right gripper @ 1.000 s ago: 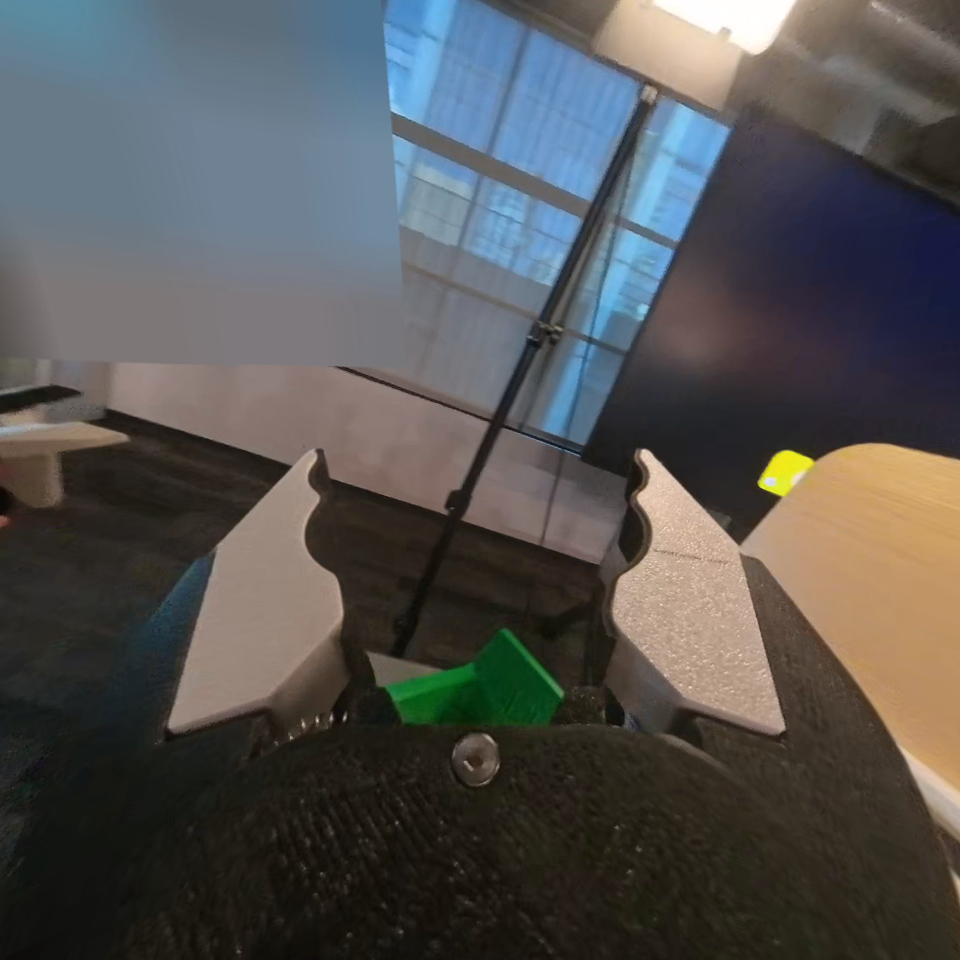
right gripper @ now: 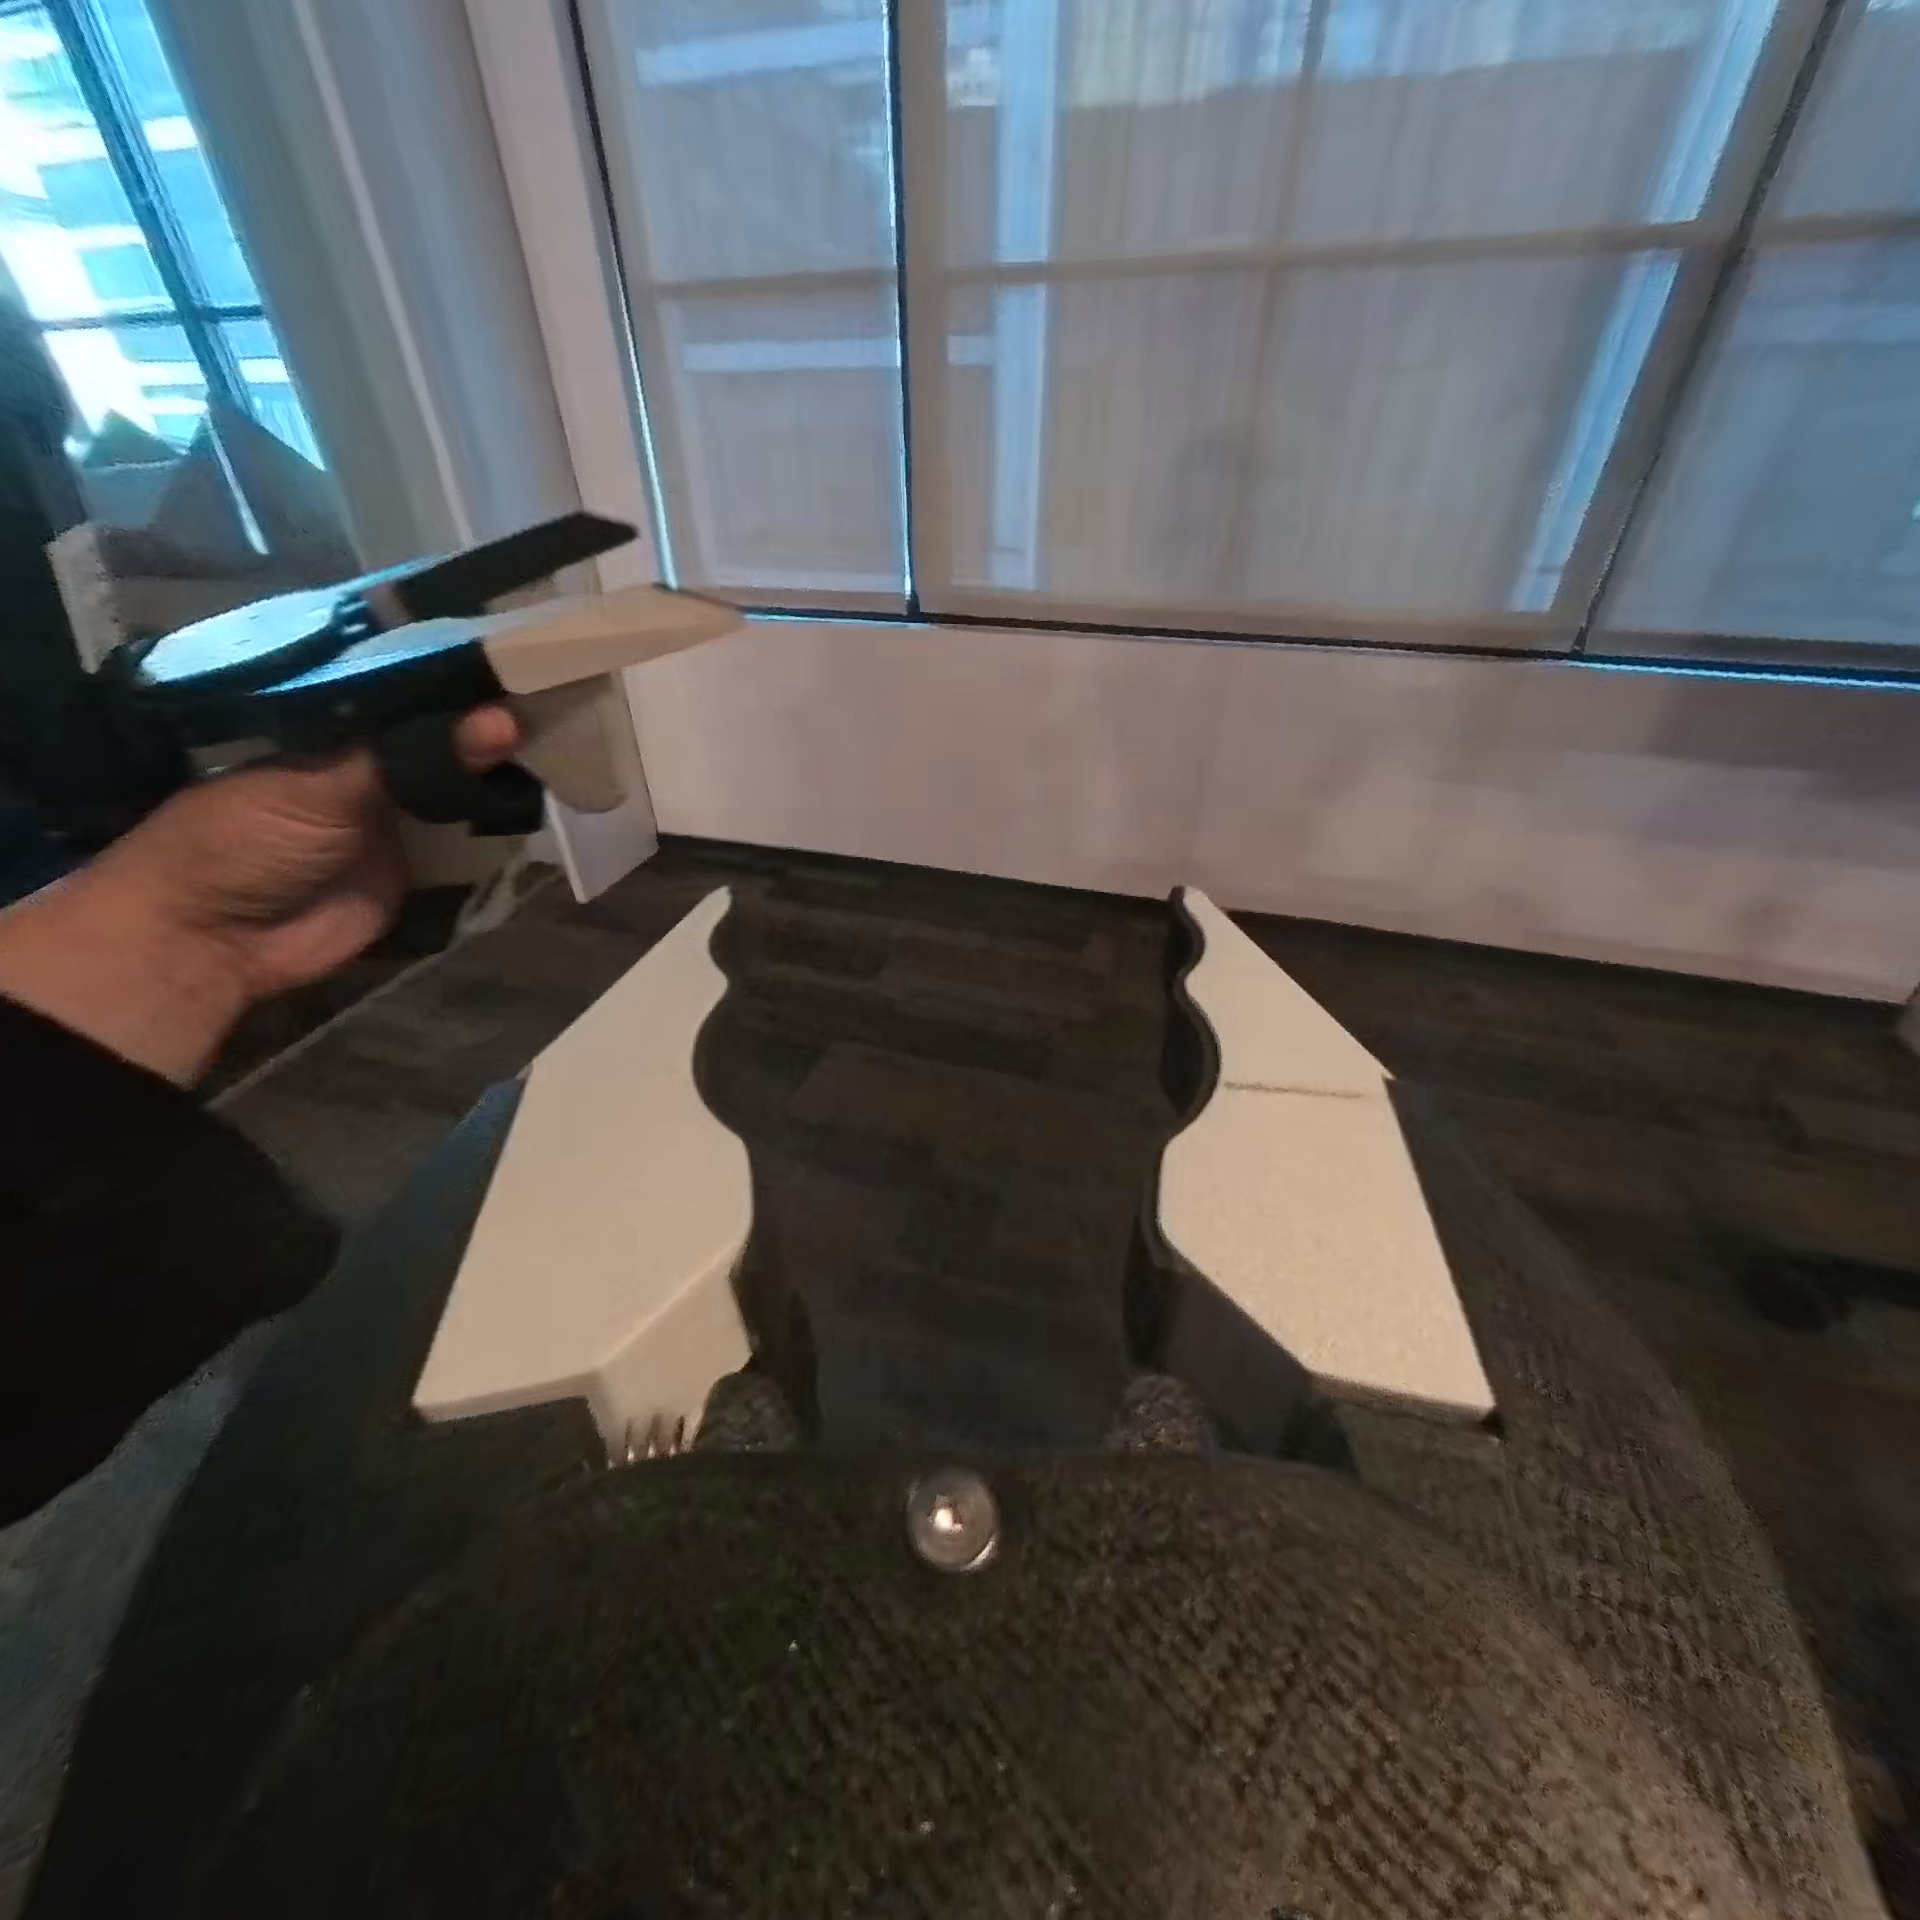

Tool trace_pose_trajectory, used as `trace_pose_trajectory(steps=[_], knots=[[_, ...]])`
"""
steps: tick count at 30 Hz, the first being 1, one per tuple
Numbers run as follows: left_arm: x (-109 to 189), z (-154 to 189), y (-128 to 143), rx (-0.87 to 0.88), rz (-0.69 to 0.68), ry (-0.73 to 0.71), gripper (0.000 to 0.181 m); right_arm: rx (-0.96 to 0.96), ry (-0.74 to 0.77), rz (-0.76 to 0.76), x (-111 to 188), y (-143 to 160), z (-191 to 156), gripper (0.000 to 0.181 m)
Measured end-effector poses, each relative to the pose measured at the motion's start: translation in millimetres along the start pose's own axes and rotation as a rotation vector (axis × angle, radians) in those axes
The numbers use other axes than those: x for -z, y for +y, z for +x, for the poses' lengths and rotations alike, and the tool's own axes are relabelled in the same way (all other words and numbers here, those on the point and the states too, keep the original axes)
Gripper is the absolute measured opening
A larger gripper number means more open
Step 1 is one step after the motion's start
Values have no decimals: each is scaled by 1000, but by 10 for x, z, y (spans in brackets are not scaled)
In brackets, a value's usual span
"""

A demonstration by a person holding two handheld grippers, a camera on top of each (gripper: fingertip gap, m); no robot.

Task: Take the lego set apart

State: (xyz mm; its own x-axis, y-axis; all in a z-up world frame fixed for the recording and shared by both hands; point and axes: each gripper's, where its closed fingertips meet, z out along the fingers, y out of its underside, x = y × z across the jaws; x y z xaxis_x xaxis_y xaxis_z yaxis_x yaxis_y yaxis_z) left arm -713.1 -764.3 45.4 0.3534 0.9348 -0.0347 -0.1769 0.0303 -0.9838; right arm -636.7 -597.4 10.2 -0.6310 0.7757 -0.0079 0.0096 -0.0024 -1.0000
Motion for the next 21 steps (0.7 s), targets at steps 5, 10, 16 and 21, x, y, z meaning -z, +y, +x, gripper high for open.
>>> trace_pose_trajectory(steps=[5, 10, 16, 21], knots=[[-111, -1218, 98, 48, -69, -114, 132, -24, -46, 49, -1120, -22, 53, 67], [-818, -1978, 267, 32, 3, -107, 134, 35, 3, 151, -2386, 46, 547, 60], [-2209, -2000, 860, 55, -118, 166, 133, 59, 201, 110, -3129, 115, 1509, 51], [-2938, -1993, 1500, -68, -160, 302, 116, 35, 425, 37, -3320, 439, 2335, 48]])
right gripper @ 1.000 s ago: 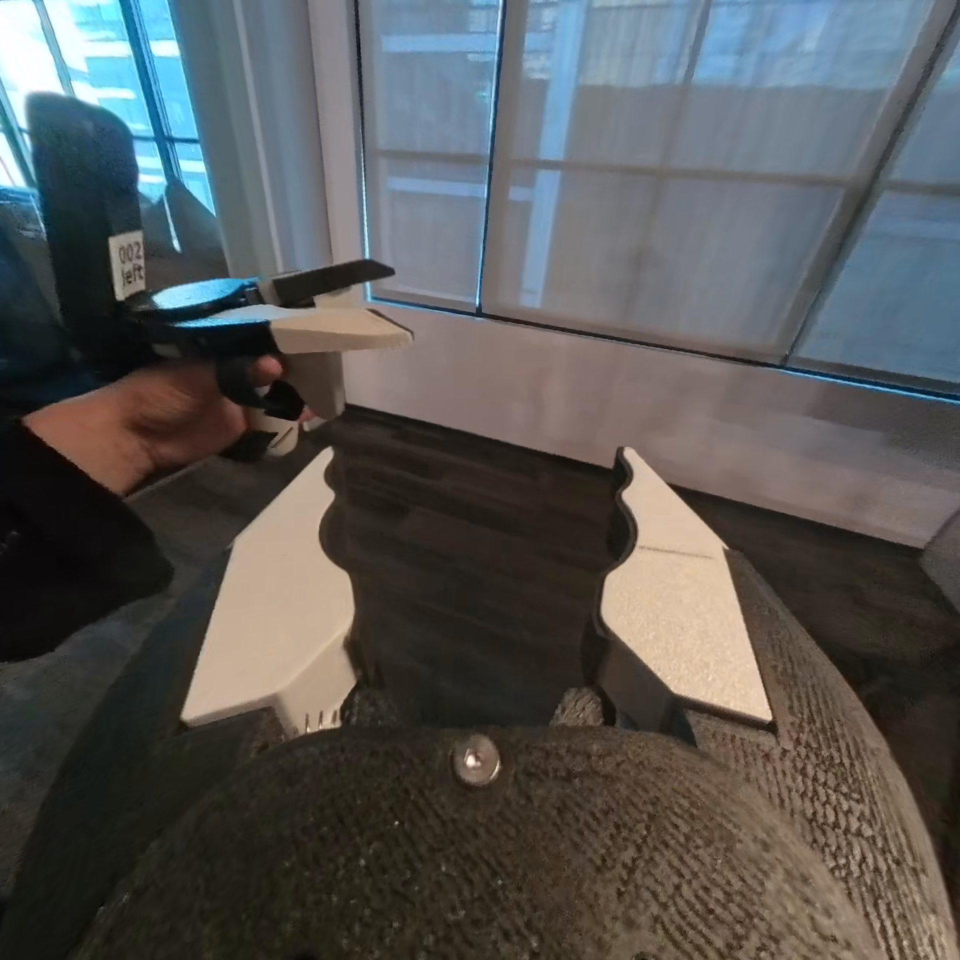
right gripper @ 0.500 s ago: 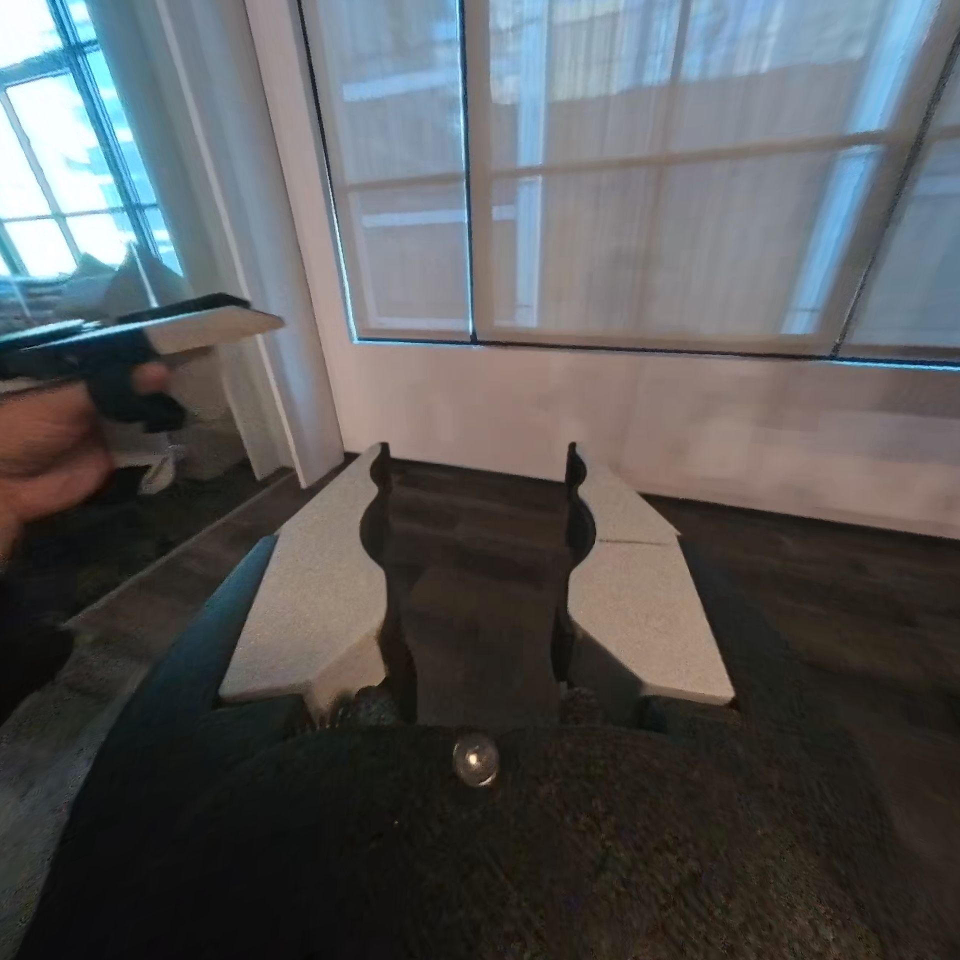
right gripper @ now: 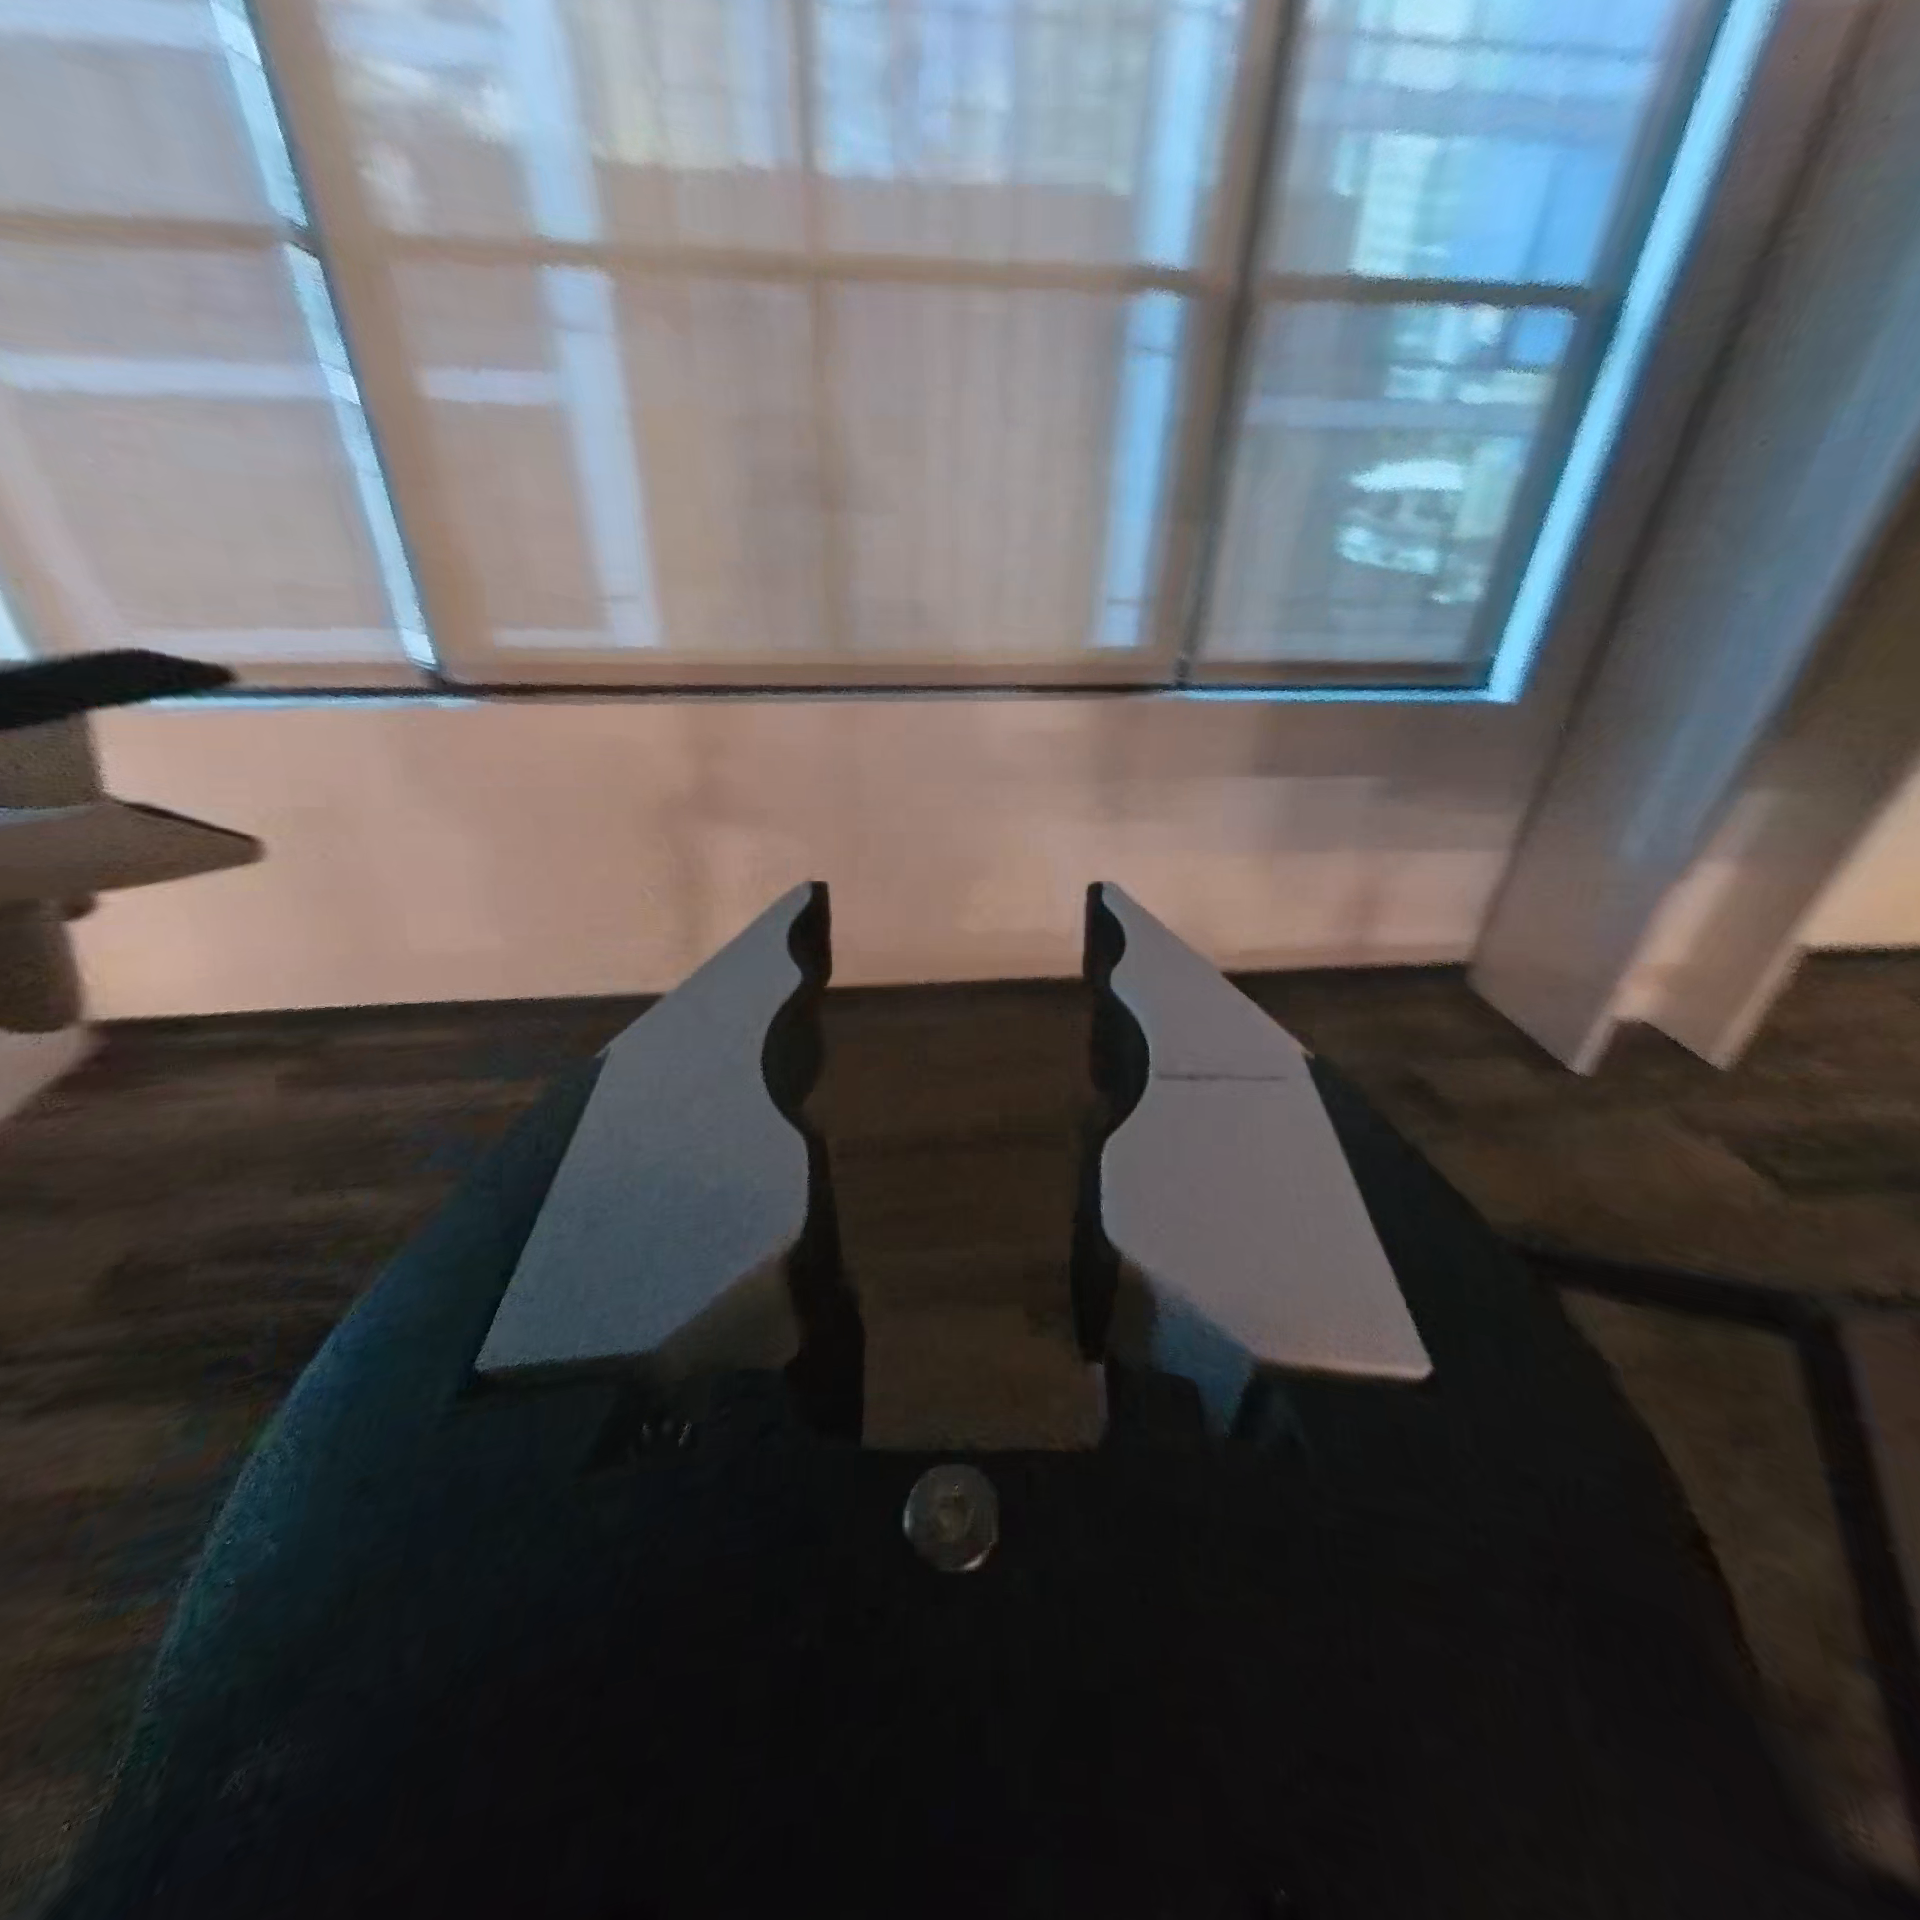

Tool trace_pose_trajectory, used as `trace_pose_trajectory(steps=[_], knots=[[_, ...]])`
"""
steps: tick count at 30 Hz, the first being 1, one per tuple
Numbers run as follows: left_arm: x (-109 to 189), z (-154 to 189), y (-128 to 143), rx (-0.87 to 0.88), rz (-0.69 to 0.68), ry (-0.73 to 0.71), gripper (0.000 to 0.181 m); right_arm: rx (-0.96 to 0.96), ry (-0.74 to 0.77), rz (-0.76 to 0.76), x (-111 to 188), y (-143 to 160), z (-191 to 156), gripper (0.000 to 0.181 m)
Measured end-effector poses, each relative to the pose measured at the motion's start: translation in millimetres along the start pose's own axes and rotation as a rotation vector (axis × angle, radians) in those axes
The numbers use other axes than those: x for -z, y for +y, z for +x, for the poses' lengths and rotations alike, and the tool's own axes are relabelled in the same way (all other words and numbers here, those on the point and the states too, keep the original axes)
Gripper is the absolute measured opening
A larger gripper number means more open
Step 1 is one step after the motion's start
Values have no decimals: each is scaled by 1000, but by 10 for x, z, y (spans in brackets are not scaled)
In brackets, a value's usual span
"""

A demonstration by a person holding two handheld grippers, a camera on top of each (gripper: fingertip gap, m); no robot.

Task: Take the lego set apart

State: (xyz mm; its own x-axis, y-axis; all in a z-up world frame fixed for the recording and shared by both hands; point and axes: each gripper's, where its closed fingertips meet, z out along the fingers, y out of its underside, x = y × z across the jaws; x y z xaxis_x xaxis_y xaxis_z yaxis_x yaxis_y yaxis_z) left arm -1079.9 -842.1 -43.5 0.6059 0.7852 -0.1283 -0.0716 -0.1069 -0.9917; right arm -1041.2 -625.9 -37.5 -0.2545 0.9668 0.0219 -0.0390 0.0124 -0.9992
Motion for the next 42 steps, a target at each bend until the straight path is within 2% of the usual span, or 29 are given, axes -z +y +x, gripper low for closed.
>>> trace_pose_trajectory(steps=[2, 5, 9, 11, 13, 16, 19, 21, 23, 27, 32, 34, 37, 40, 42], knots=[[-362, -13, 177, 75, 4, 112, 114, 0, 118, -28, -131, 140, 294, 47], [-906, 153, 439, 109, -14, 366, 113, -46, 281, -24, -230, 319, 694, 45], [-1553, 589, 731, 49, -57, 686, 93, -149, 586, -38, -90, 648, 1192, 35], [-1803, 930, 793, 32, -86, 862, 81, -149, 642, -76, -29, 801, 1264, 31], [-2044, 1315, 798, 26, -97, 1013, 73, -114, 762, -142, 126, 959, 1415, 27], [-2341, 1997, 765, 43, -89, 1249, 70, -103, 939, -201, 402, 1105, 1701, 24], [-2390, 2715, 650, 141, -147, 1608, 60, -117, 1037, -205, 592, 1137, 2070, 24], [-2526, 3137, 493, 201, -151, 1740, 58, -95, 1063, -198, 684, 1102, 2378, 24], [-2795, 3572, 342, 204, -117, 1762, 57, -104, 1116, -210, 831, 1074, 2713, 24], [-3274, 4459, 126, 95, -19, 1839, 54, -153, 1184, -188, 1075, 1033, 3269, 24], [-3971, 5816, -265, 58, 152, 1921, 49, -170, 1226, -267, 1306, 1247, 3915, 25], [-4338, 6459, -455, 70, 233, 1917, 45, -142, 1299, -307, 1491, 1335, 4272, 24], [-4843, 7443, -756, 123, 279, 1958, 43, -124, 1403, -307, 1786, 1406, 4892, 25], [-5249, 8351, -1049, 172, 268, 2019, 38, -110, 1530, -259, 2156, 1388, 5553, 25], [-5404, 8829, -1211, 181, 243, 2070, 37, -136, 1626, -247, 2470, 1360, 5955, 25]])
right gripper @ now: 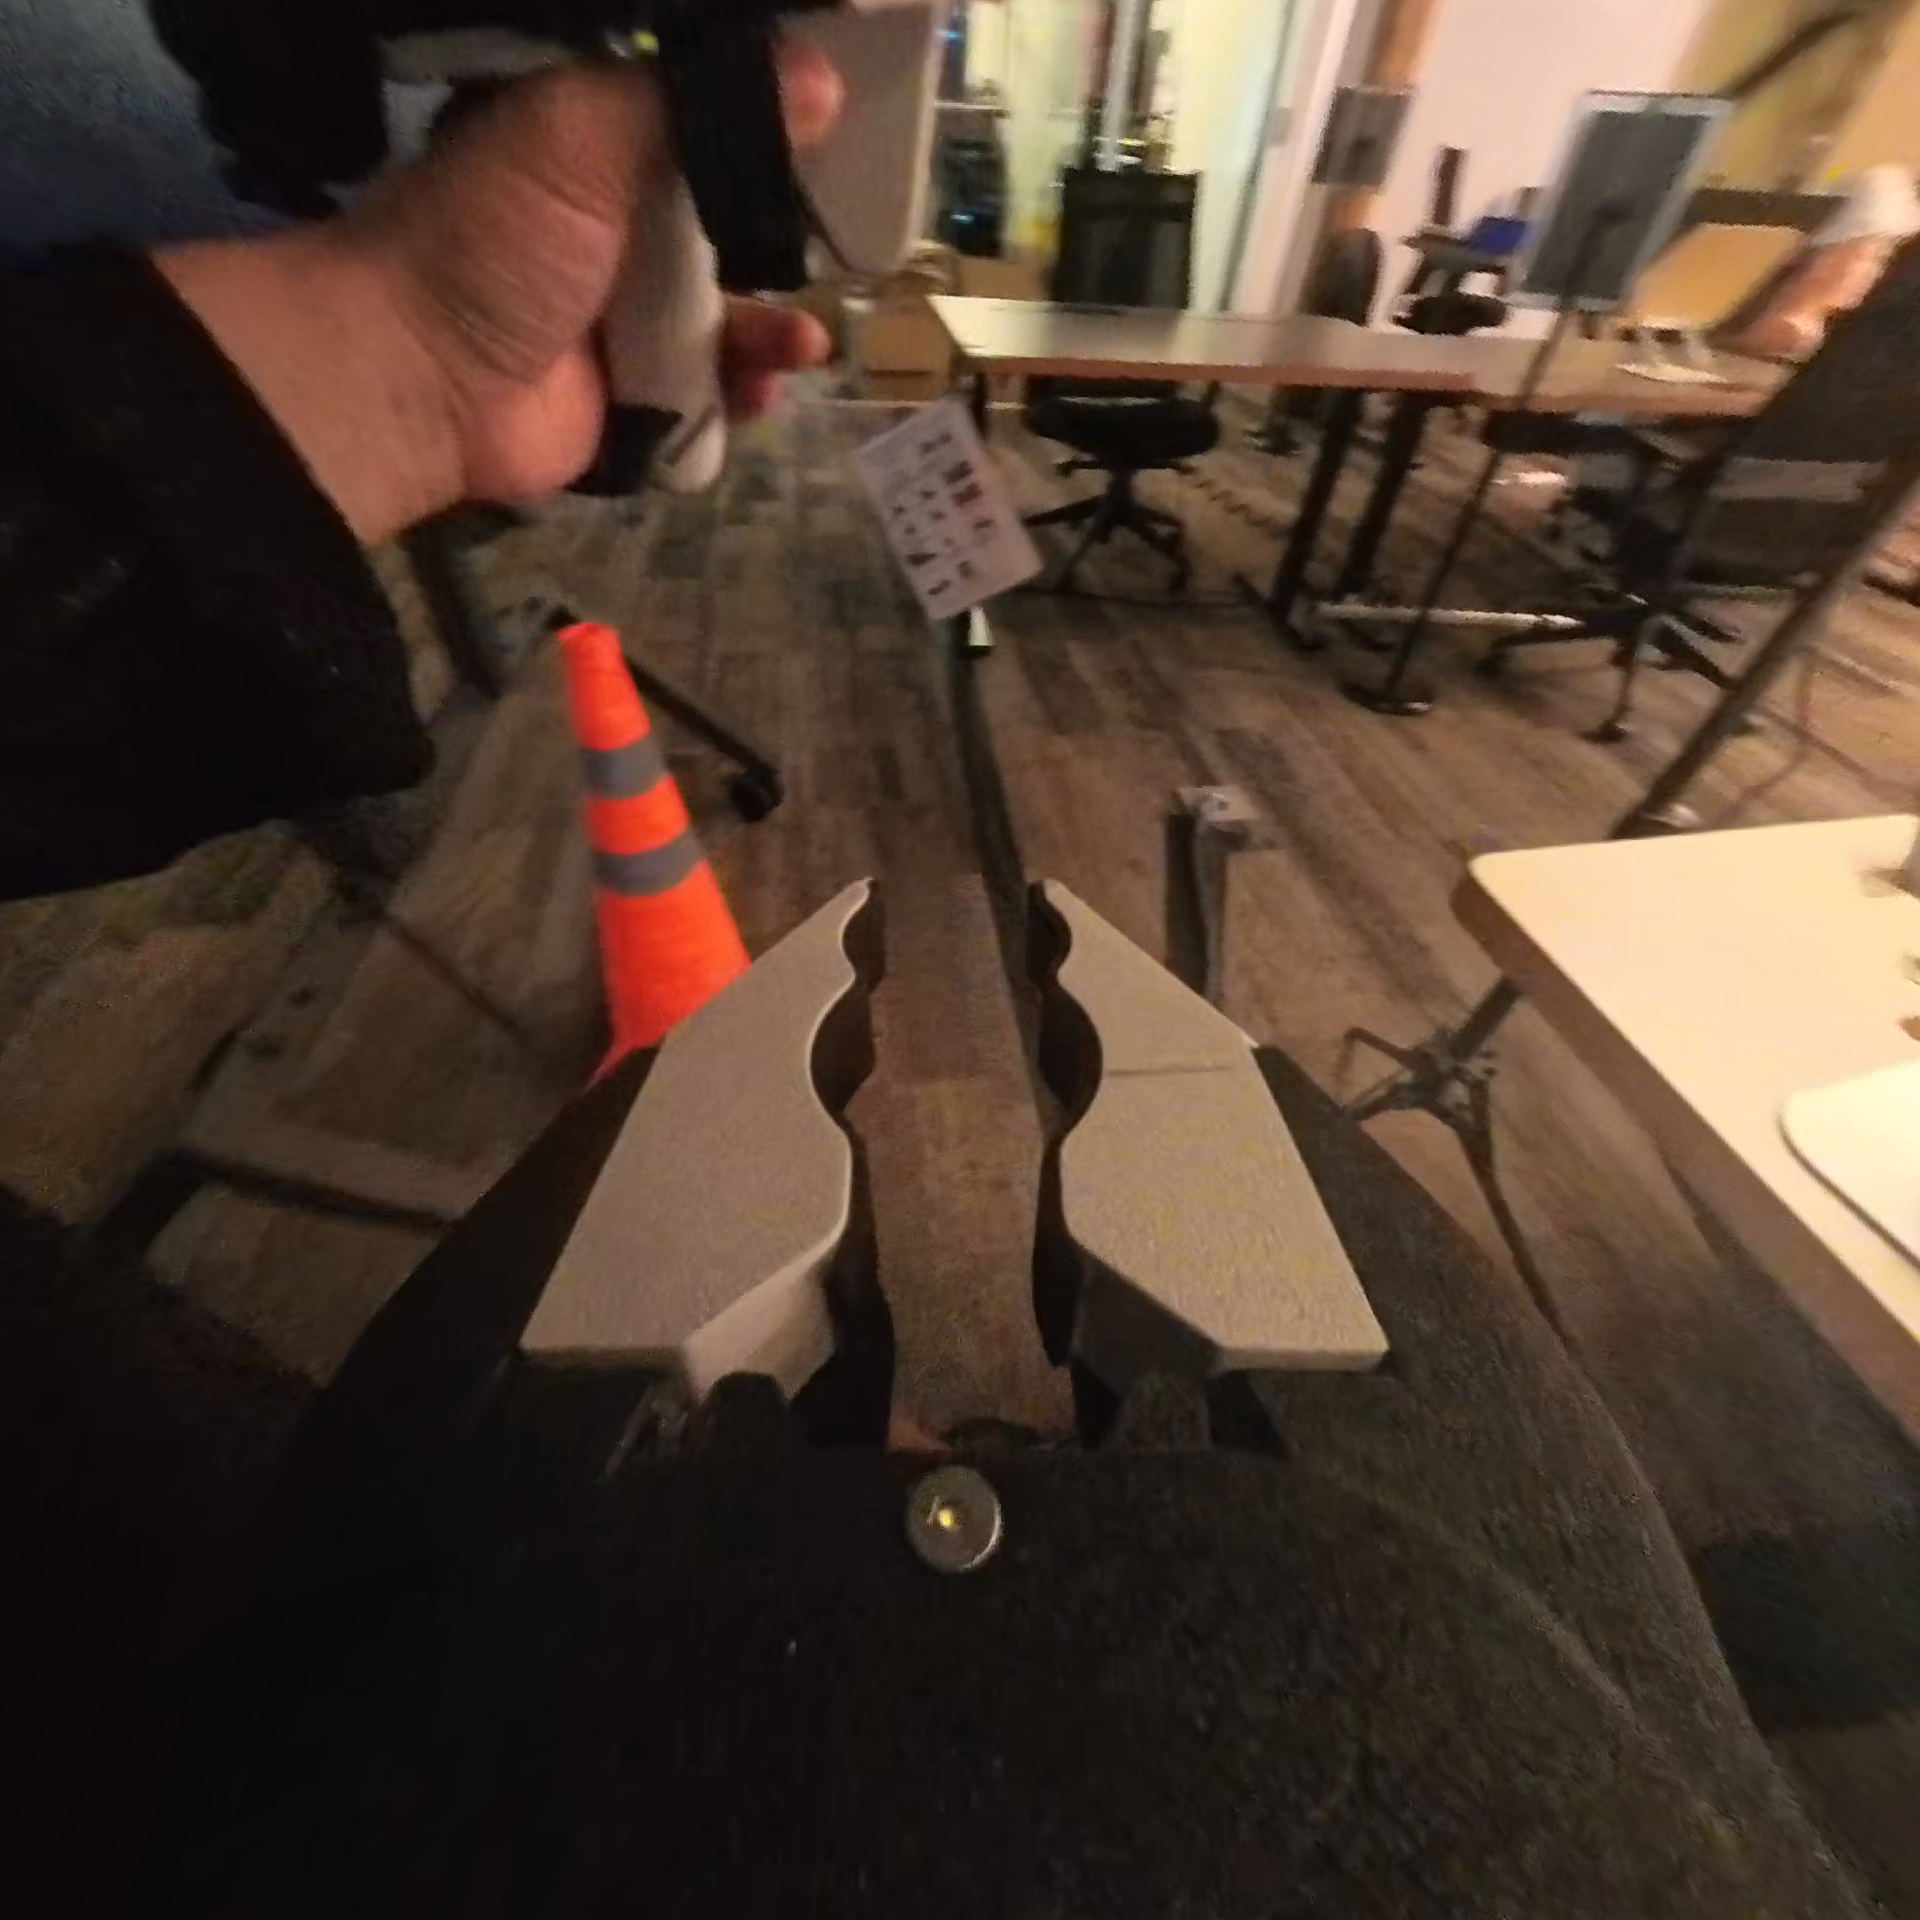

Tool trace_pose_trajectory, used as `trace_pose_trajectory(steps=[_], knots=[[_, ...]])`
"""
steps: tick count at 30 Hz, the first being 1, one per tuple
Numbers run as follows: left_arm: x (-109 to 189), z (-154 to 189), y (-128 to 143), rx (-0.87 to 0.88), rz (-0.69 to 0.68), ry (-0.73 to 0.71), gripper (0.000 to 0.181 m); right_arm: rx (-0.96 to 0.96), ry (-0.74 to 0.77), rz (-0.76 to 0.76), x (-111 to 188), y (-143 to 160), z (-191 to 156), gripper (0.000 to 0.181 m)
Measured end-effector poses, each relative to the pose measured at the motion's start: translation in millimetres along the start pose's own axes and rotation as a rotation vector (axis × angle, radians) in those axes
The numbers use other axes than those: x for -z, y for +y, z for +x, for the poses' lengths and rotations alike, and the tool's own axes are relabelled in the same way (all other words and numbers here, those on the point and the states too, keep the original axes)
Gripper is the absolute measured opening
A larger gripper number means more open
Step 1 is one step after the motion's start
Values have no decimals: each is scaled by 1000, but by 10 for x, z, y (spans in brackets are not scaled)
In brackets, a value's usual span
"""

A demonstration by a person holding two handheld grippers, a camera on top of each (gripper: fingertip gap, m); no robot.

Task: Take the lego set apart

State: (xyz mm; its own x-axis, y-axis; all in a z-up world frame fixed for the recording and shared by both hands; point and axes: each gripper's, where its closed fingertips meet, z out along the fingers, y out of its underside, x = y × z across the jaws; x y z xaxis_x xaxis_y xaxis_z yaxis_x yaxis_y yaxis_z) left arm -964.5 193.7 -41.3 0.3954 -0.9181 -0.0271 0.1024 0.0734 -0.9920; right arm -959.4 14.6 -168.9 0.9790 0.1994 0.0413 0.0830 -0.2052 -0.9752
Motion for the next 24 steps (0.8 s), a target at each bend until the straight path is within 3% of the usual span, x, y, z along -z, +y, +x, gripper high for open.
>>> trace_pose_trajectory(steps=[4, 8, 11, 15, 20, 22, 24], knots=[[-494, -396, 88, -21, -38, 103, 32, -92, 210, 33, -587, -171, 712, 26], [-768, -583, 432, -50, -86, 206, 26, -143, 435, 50, -921, -204, 1441, 27], [-956, -776, 693, -34, -145, 271, 27, -141, 622, 30, -1147, -119, 1980, 25], [-1296, -1242, 931, -45, -173, 328, 21, -165, 706, -47, -1719, 146, 2452, 20], [-2225, -2147, 1102, -63, -152, 357, 18, -144, 792, -60, -2626, 308, 3188, 16], [-2673, -2410, 1153, 1, -218, 410, 19, -174, 909, -118, -2829, 365, 3582, 11], [-3037, -2563, 1163, -7, -267, 508, 17, -235, 959, -82, -3012, 292, 3873, 11]])
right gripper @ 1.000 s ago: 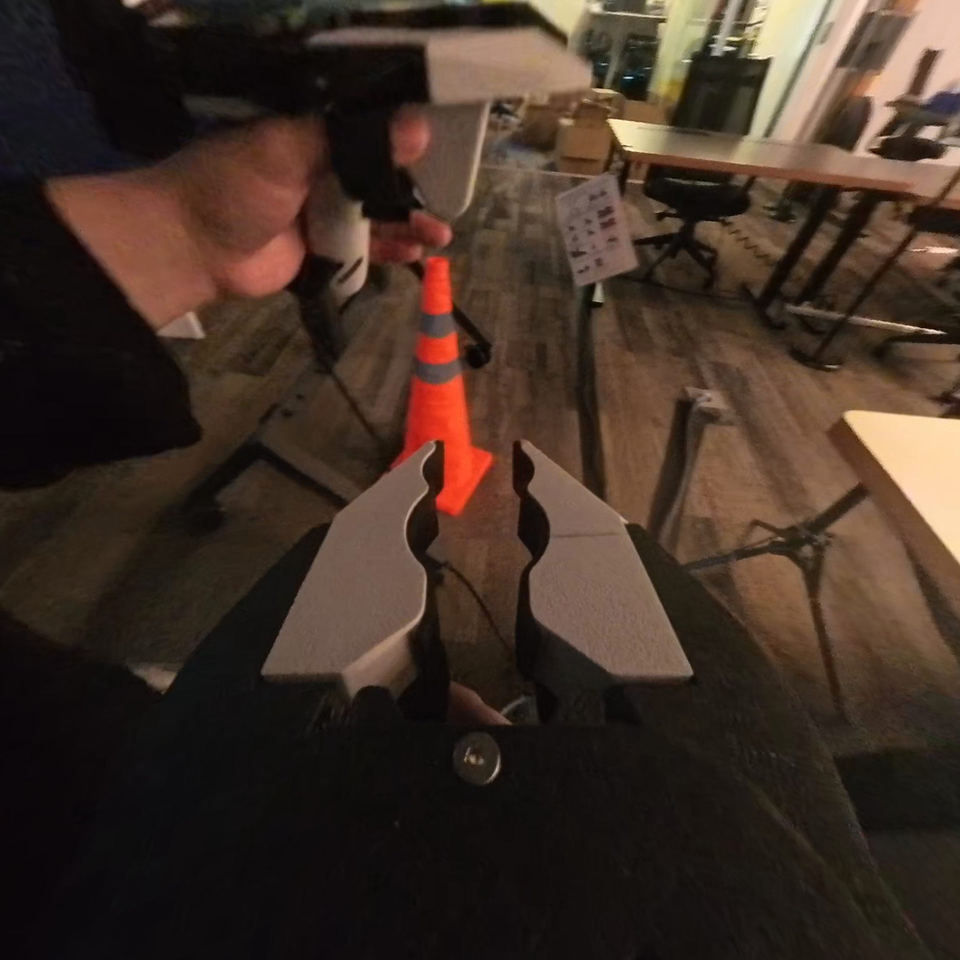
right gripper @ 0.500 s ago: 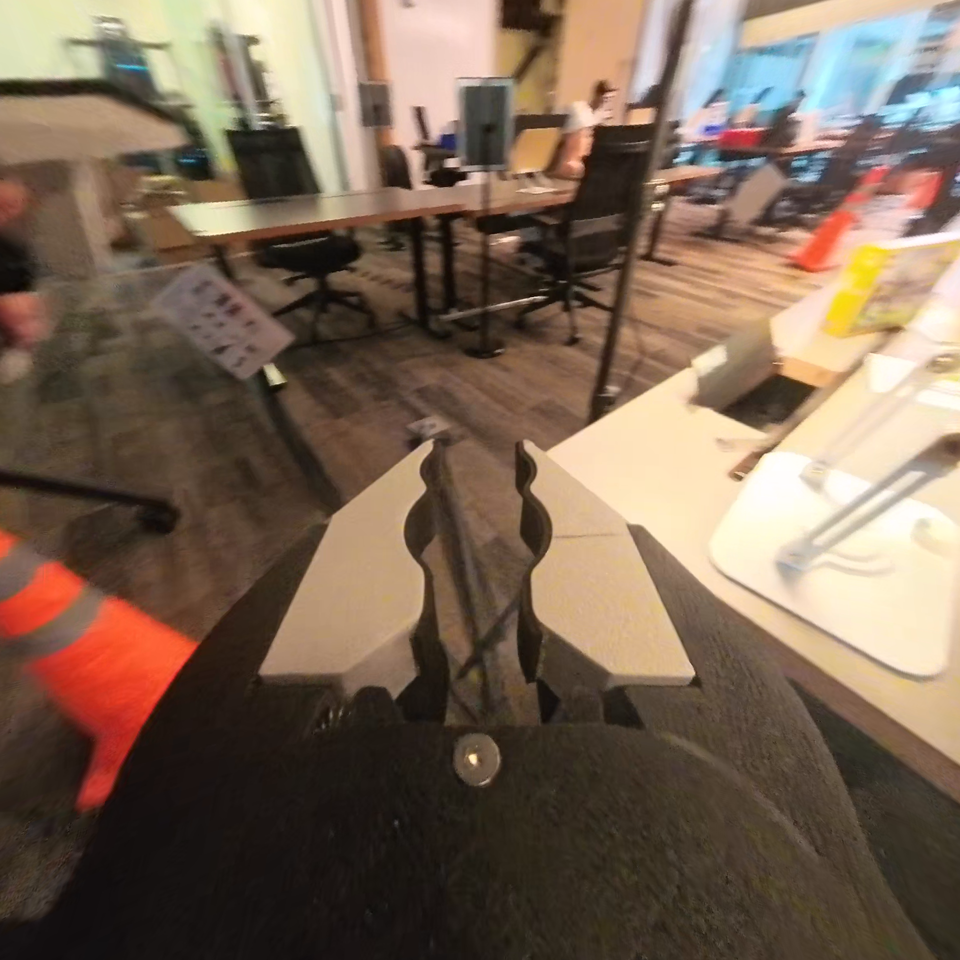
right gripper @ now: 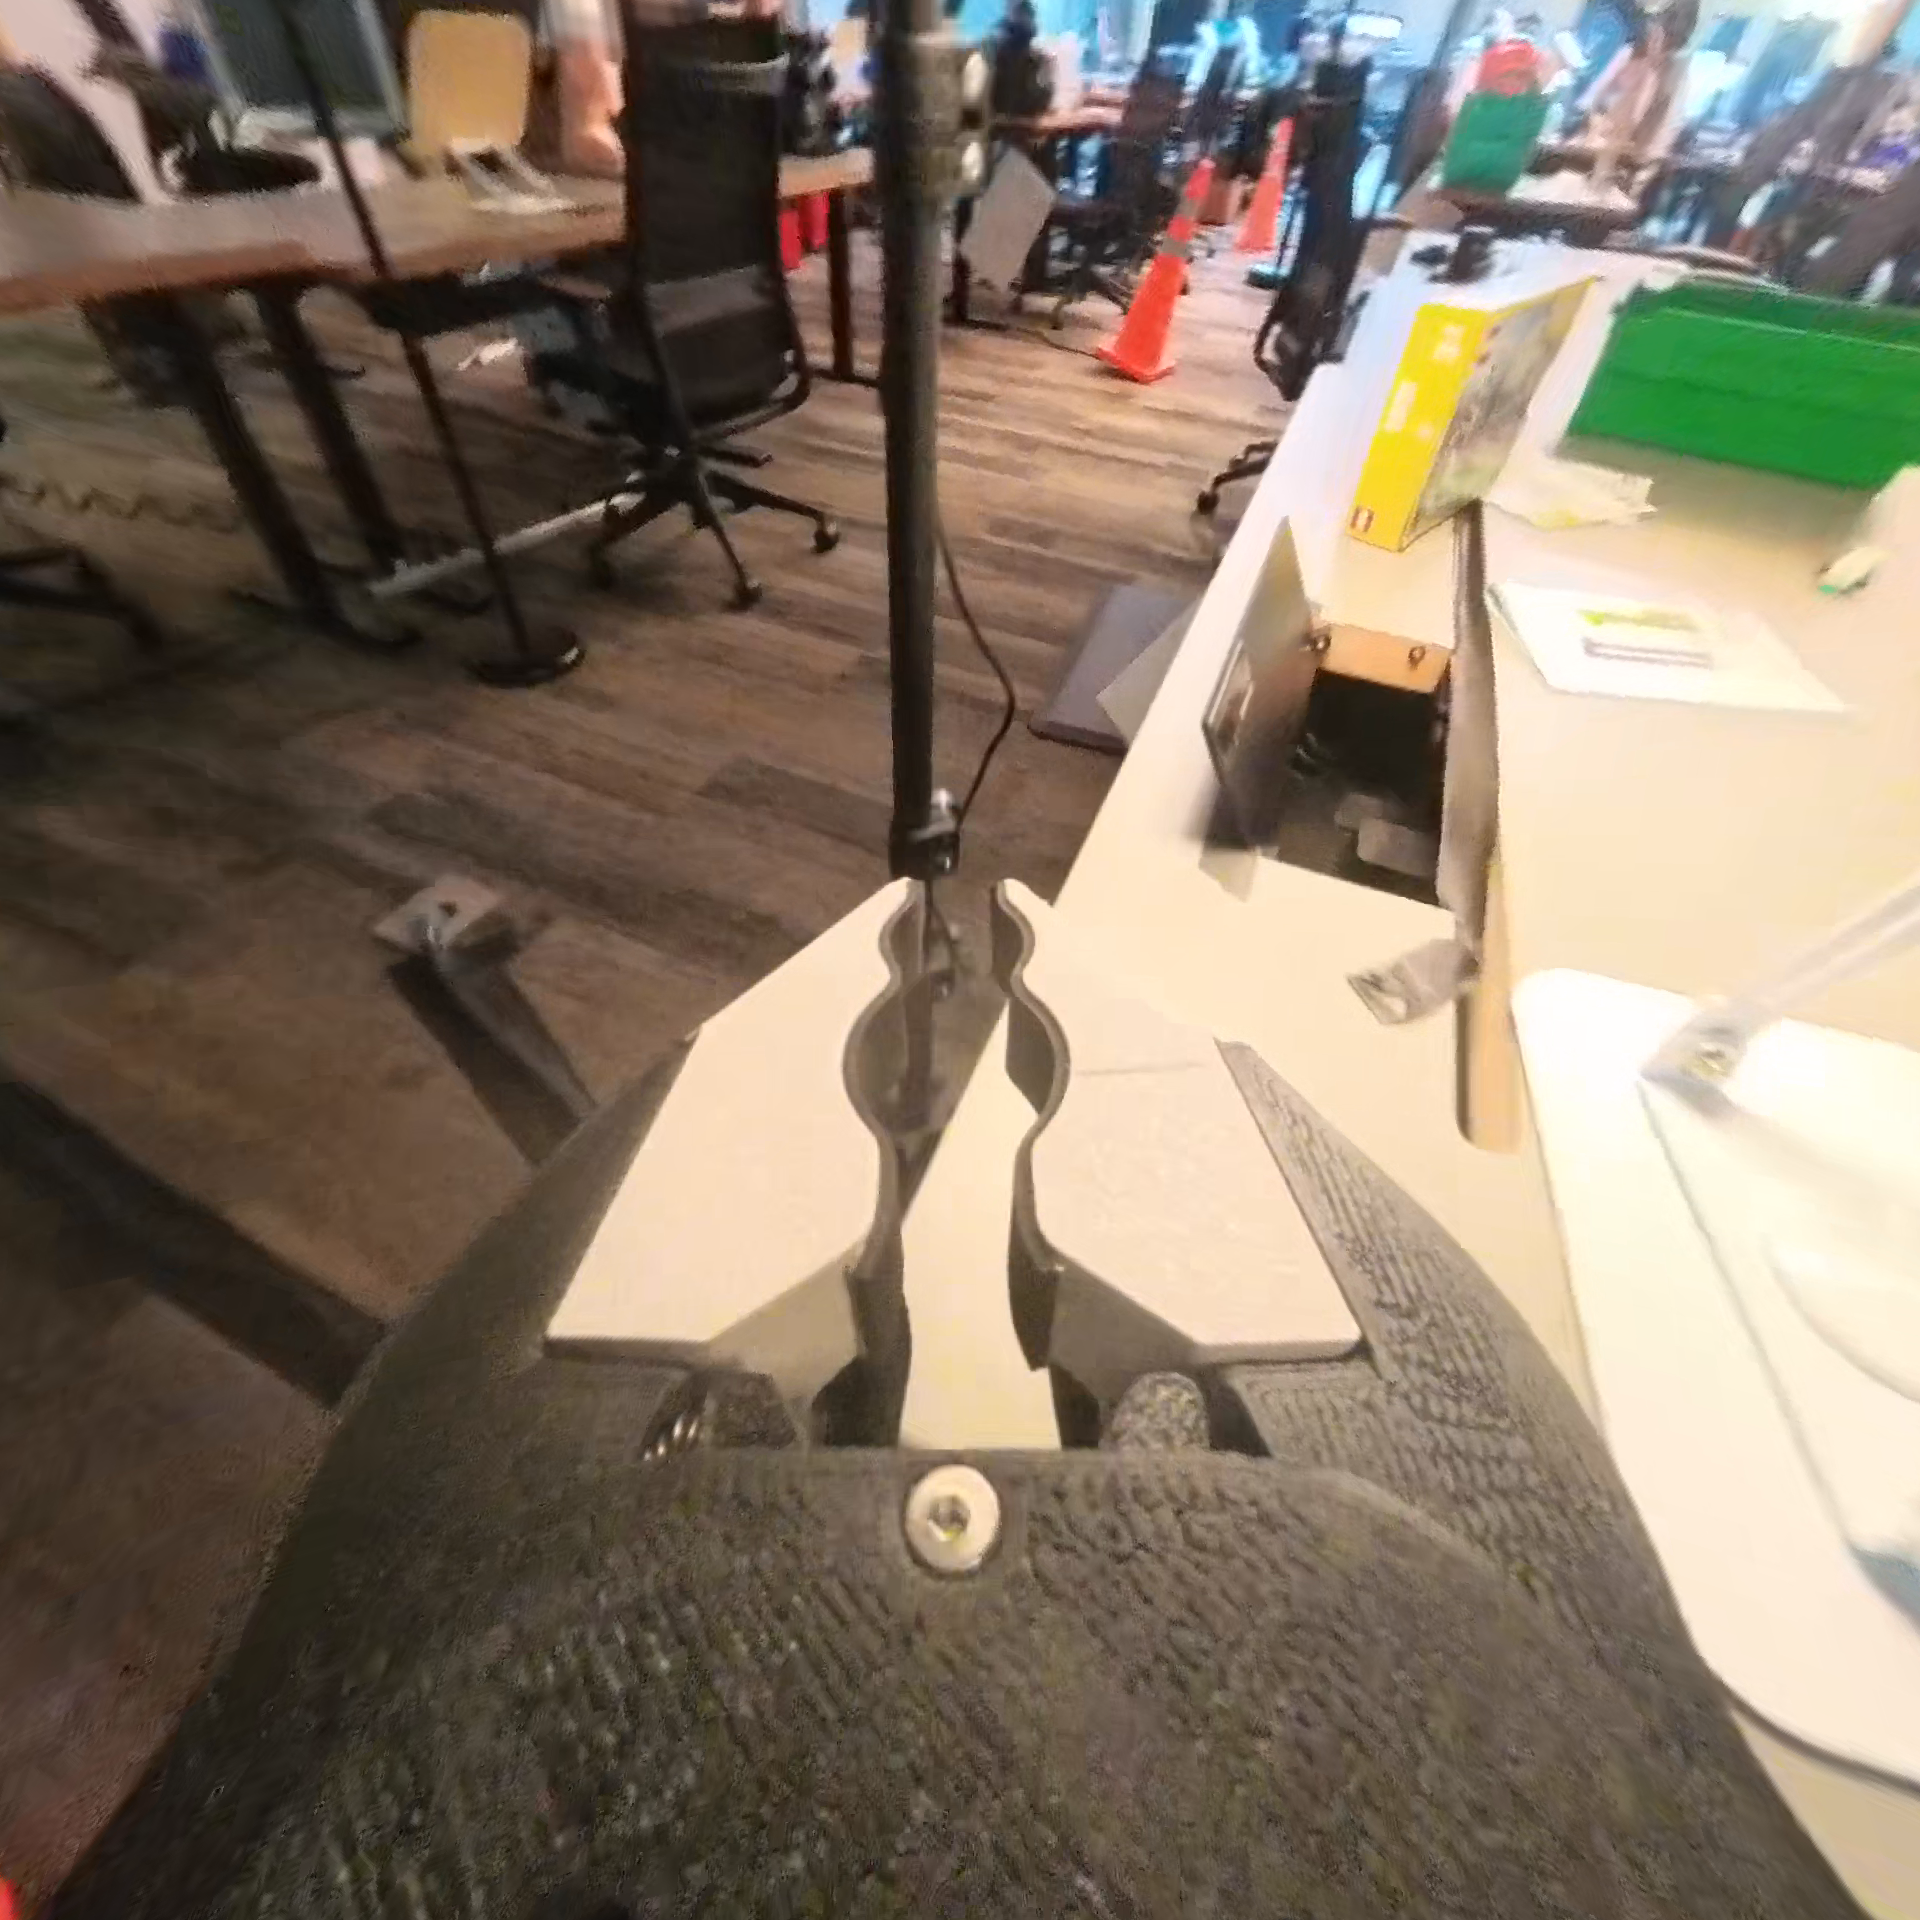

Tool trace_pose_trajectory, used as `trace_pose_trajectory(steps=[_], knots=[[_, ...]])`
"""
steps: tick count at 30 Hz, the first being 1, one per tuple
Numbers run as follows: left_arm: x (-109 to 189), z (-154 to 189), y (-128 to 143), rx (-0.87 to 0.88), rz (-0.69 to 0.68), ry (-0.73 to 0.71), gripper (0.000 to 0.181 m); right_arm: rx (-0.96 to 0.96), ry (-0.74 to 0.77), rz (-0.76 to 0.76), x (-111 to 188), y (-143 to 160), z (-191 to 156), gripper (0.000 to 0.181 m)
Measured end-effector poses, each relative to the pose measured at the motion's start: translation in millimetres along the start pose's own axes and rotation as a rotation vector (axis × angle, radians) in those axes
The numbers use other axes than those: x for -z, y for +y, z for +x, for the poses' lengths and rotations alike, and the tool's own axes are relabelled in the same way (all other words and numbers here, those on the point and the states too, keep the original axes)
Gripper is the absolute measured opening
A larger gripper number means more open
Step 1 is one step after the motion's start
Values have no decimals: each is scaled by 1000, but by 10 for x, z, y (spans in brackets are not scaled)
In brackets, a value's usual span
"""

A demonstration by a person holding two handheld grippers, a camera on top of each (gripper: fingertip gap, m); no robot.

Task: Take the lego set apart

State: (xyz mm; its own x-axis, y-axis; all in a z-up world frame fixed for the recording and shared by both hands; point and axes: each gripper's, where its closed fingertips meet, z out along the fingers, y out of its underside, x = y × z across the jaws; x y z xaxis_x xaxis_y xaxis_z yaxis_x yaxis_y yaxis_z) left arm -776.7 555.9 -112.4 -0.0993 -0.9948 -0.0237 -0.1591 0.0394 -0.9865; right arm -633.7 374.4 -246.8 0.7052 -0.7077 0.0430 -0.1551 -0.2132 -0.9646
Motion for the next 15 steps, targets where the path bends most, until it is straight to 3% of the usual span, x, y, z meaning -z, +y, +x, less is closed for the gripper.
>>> trace_pose_trajectory(steps=[3, 6, 12, 15], knots=[[-251, -572, -68, -112, 6, -19, 12, -4, 83, -22, -397, -50, 63, 9], [-395, -1067, -24, -39, 66, -66, 10, -27, 121, -63, -596, -18, 64, 8], [-661, -1941, 444, -42, -2, -46, 5, -15, 239, -101, -737, -22, 67, 6], [-854, -2581, 517, -20, 19, -54, 4, 24, 207, -99, -986, -113, -221, 6]])
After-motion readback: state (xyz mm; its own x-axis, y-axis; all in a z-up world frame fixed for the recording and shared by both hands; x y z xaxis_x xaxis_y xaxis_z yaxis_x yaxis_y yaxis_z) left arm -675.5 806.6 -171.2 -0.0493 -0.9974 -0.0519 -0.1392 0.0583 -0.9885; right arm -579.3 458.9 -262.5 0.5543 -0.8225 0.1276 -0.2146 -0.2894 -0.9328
